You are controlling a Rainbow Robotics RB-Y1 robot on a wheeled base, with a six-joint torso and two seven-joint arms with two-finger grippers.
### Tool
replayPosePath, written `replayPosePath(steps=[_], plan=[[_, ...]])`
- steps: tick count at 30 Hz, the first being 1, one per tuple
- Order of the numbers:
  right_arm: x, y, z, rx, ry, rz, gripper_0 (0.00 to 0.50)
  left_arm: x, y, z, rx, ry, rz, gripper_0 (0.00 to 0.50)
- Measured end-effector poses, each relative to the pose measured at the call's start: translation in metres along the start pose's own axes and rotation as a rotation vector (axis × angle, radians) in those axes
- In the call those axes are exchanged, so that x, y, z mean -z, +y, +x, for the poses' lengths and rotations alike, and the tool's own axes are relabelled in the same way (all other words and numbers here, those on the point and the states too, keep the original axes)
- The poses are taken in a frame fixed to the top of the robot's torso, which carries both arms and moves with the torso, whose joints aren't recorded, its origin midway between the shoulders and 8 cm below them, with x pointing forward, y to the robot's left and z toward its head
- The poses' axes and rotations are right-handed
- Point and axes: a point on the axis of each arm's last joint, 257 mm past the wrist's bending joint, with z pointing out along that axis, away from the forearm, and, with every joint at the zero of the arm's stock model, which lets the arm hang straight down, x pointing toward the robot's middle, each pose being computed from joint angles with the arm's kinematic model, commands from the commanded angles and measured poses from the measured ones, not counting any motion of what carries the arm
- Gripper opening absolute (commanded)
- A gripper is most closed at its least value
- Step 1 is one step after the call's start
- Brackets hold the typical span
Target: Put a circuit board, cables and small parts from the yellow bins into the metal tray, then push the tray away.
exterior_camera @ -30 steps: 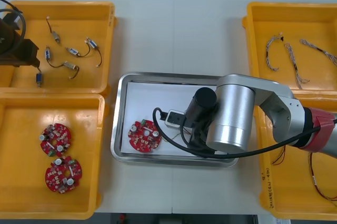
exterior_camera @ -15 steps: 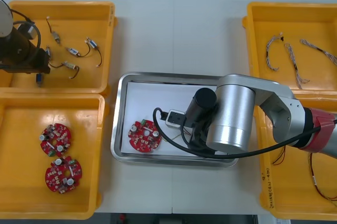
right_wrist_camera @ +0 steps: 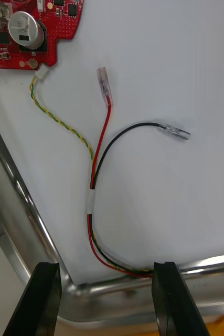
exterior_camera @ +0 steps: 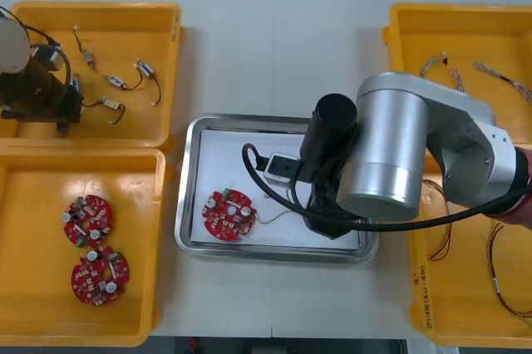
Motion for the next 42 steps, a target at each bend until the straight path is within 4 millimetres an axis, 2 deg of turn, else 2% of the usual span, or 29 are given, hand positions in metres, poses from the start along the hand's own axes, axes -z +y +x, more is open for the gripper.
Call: replayPosePath(steps=[3, 5, 9, 15, 20, 25, 34, 42], plan=[[0.021, -0.009, 0.001, -0.004, 0.016, 0.006, 0.500, -0.002, 0.000, 0.002, 0.001, 0.002, 0.000, 0.069], [0.036, -0.016, 0.002, -0.009, 0.028, 0.008, 0.500, -0.003, 0.001, 0.001, 0.001, -0.007, 0.000, 0.006], [0.064, -0.031, 0.003, -0.032, 0.037, 0.009, 0.500, -0.006, 0.001, -0.003, 0.000, -0.030, 0.002, 0.000], [0.103, -0.055, -0.018, -0.096, -0.073, 0.012, 0.500, -0.004, 0.000, -0.006, -0.004, -0.041, 0.002, 0.000], [0.132, -0.077, -0.024, -0.153, -0.150, 0.021, 0.500, 0.006, -0.009, 0.001, -0.029, -0.004, 0.012, 0.001], [0.152, -0.098, -0.010, -0.236, -0.174, 0.025, 0.500, 0.032, -0.019, 0.005, -0.041, 0.031, 0.040, 0.000], [0.180, -0.156, 0.017, -0.425, -0.215, 0.071, 0.500, 0.078, -0.026, 0.004, -0.054, 0.038, 0.072, 0.002], [0.196, -0.212, 0.057, -0.632, -0.235, 0.136, 0.500, 0.110, -0.046, 0.006, -0.151, 0.024, 0.064, 0.005]])
